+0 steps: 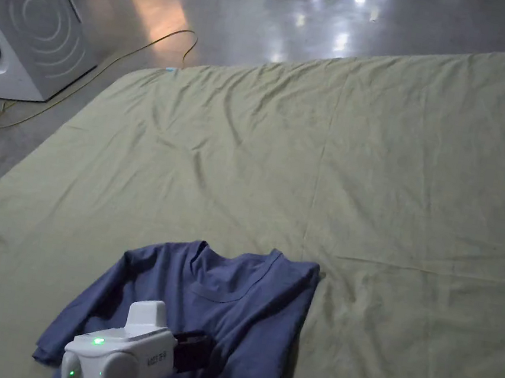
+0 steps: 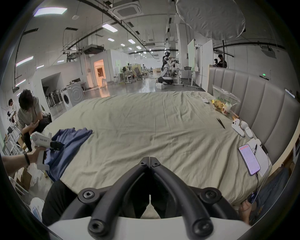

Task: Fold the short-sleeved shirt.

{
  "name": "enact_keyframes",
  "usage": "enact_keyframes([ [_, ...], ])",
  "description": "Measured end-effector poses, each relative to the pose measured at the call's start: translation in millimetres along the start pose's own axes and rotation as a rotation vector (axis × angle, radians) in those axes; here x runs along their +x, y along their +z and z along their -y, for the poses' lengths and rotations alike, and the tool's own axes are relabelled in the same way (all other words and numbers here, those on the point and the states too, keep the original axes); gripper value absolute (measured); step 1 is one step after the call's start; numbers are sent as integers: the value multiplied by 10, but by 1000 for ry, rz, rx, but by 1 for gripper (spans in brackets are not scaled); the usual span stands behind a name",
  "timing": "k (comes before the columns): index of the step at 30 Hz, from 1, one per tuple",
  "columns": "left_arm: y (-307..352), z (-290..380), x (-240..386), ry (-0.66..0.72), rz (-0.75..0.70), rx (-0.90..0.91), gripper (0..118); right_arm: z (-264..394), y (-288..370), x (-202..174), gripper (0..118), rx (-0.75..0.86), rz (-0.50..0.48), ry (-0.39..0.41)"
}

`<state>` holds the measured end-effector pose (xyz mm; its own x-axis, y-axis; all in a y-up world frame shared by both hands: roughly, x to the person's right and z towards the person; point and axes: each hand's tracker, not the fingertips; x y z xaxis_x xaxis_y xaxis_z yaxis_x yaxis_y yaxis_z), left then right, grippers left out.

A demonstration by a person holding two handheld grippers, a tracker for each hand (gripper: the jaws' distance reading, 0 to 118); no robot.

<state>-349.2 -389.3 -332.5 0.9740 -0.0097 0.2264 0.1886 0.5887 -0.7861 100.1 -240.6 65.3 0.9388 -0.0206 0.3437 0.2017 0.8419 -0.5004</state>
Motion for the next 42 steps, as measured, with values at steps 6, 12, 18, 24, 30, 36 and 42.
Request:
enact_keyframes([
  [6, 10, -85, 166, -97, -8, -18, 3, 65, 27, 72, 0, 5, -40, -44],
  [12, 470, -664, 114, 317, 186, 182, 3, 74, 177, 117, 0, 23, -58, -30],
  [18, 816, -1194, 1532, 21, 417, 295, 3, 146, 433, 308, 0, 53, -36, -90],
  [24, 890, -926, 3435, -160, 710, 219, 3, 223, 644, 508, 0, 55, 34, -110],
  [30, 1068, 101, 4936, -376, 961, 12, 3, 335, 781, 721, 0, 44, 99, -160],
  [36, 1272, 1111, 5072, -553, 1042, -34, 6, 478, 853, 802, 0, 30, 106, -169],
  [42, 1637, 736, 4374, -372, 1042, 143, 81, 417, 896, 727, 0, 91, 55, -163],
])
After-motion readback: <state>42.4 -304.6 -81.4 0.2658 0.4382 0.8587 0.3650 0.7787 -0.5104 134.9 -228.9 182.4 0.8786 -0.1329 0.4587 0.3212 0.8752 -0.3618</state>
